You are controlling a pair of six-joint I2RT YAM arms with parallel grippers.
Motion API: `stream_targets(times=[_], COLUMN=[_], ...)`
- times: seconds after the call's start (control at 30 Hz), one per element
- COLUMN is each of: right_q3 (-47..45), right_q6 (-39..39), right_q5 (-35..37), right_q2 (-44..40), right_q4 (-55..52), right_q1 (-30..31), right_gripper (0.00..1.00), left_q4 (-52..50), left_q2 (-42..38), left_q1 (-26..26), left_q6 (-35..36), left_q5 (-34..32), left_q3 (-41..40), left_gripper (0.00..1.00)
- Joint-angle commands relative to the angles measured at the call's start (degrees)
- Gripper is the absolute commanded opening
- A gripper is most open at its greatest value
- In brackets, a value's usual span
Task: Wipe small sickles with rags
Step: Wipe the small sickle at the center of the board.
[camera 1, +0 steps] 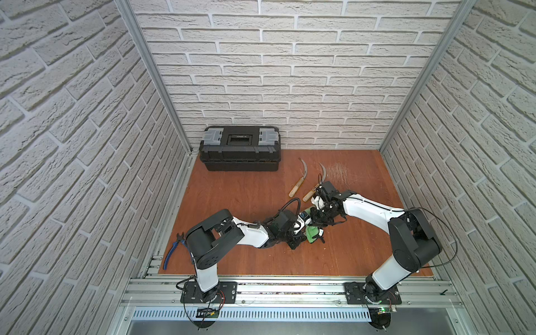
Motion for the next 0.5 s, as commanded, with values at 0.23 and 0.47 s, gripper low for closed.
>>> stream_targets(times=[0.23,0.47], right_q3=[-0.58,2.27], right_q6=[-4.38,-8.38], right_q5=[15.95,20.62], right_q2=[5.09,5.09], right_q4=[-2.62,-6.8], right_q1=[-4.41,-8.21], right_gripper=[0.03,0.03], left_q4=[2.24,2.05], left_q2=[-1.86,-2.65], left_q1=[-0.53,0.03], left_q6=[2.3,2.16], left_q5=[-1.05,-1.49], left_q3=[-1.55,-2.62], left_gripper=[0.0,0.0])
